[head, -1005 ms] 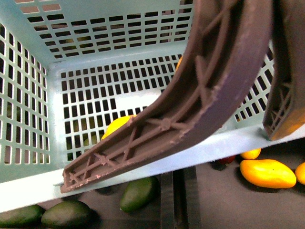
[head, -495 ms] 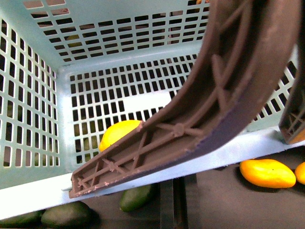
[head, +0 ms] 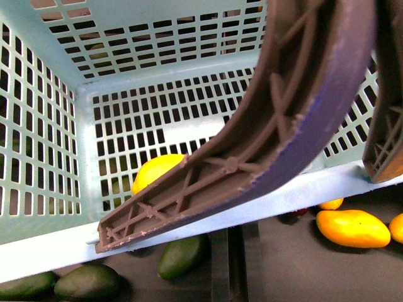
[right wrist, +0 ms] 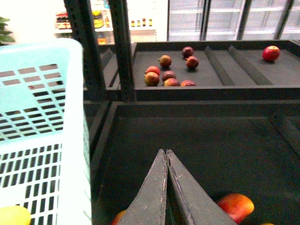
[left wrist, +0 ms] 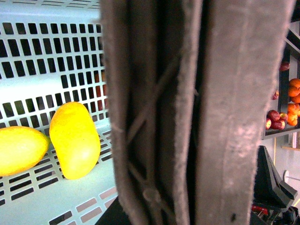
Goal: Pick lemon and mango into basket
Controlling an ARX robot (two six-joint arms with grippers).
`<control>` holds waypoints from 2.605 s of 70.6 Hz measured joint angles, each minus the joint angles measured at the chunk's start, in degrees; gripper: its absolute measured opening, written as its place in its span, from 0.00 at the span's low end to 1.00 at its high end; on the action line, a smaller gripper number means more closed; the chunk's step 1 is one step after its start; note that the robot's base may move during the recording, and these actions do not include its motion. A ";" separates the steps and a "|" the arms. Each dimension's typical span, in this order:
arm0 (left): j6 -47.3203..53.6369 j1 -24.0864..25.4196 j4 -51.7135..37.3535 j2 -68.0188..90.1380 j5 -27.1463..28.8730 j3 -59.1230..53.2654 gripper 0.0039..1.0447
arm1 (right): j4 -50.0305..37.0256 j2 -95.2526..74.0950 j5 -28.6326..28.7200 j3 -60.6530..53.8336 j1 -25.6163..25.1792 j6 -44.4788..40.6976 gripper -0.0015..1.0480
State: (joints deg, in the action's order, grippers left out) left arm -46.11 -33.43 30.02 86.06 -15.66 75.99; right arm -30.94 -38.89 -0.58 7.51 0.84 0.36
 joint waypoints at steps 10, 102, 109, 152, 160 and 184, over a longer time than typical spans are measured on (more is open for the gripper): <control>0.02 0.00 0.00 0.00 0.02 0.00 0.15 | 1.73 3.63 0.48 -1.97 -0.61 0.00 0.02; -0.02 0.00 0.00 0.00 0.02 0.00 0.15 | 27.43 33.66 0.68 -6.51 -0.66 -0.04 0.02; -0.02 0.00 0.00 0.00 0.04 0.00 0.15 | 30.53 38.07 0.50 -6.51 -0.66 -0.04 0.02; -0.02 0.00 0.00 0.00 0.04 -0.02 0.15 | 30.84 38.53 0.48 -6.51 -0.66 -0.11 0.59; -0.02 -0.22 -0.02 0.00 -0.02 0.00 0.15 | 30.86 38.56 0.33 -6.51 -0.66 -0.11 0.75; -0.17 -0.33 0.00 0.02 -0.37 -0.02 0.15 | 31.02 38.60 0.52 -6.51 -0.66 -0.13 0.92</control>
State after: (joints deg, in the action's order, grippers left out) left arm -46.28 -33.76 30.02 86.08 -16.03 75.96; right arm 0.08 -0.30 -0.05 0.99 0.19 0.23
